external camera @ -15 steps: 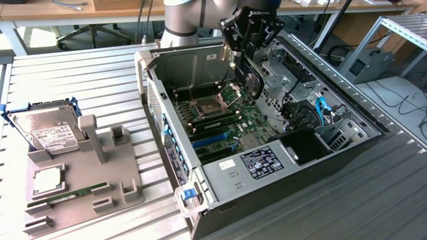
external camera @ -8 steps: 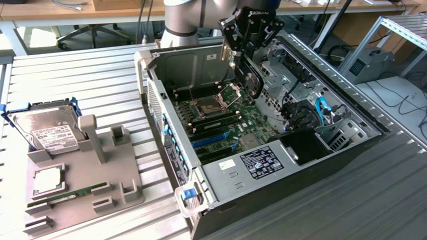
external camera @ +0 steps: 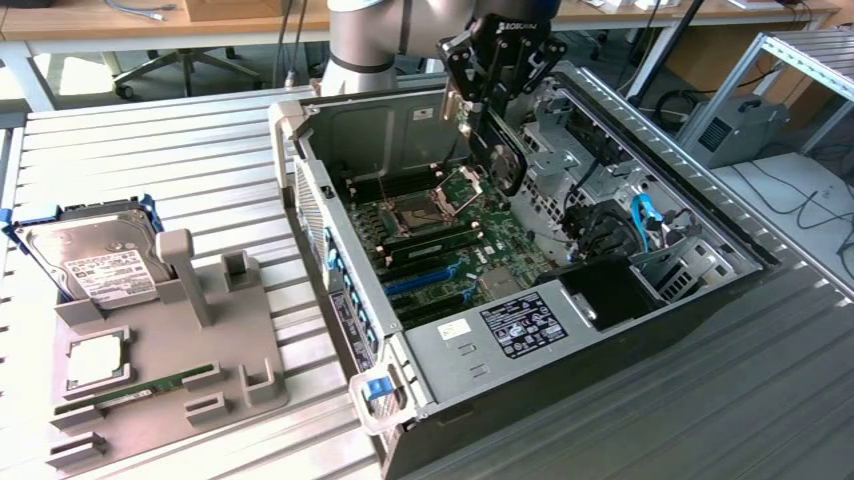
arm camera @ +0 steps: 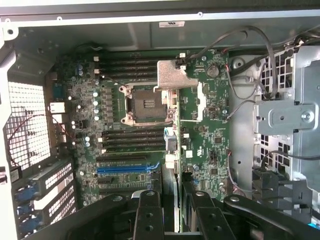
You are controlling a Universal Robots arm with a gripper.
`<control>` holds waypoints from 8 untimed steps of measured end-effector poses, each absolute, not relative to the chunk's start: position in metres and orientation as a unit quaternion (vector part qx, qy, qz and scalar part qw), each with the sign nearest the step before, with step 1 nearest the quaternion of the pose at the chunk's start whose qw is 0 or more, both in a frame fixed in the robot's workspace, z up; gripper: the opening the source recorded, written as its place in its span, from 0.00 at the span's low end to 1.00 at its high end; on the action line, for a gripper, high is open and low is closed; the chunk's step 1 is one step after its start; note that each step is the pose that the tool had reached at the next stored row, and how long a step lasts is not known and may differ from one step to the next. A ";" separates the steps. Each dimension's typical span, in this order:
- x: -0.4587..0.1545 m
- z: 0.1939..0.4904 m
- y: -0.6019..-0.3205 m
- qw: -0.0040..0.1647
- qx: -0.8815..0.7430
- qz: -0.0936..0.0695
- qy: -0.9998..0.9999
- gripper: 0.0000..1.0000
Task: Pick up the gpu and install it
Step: 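Pick up the gpu and move the gpu toward the slot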
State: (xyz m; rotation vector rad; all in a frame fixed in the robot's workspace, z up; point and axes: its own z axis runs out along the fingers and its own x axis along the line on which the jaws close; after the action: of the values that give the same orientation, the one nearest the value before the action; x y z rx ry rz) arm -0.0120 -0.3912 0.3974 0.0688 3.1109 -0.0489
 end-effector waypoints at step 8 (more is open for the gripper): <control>-0.002 0.394 -0.391 0.015 0.022 -0.017 1.000 0.27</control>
State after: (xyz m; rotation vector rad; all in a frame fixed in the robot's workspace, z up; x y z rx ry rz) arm -0.0022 -0.3907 0.3945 0.0676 3.1108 -0.0520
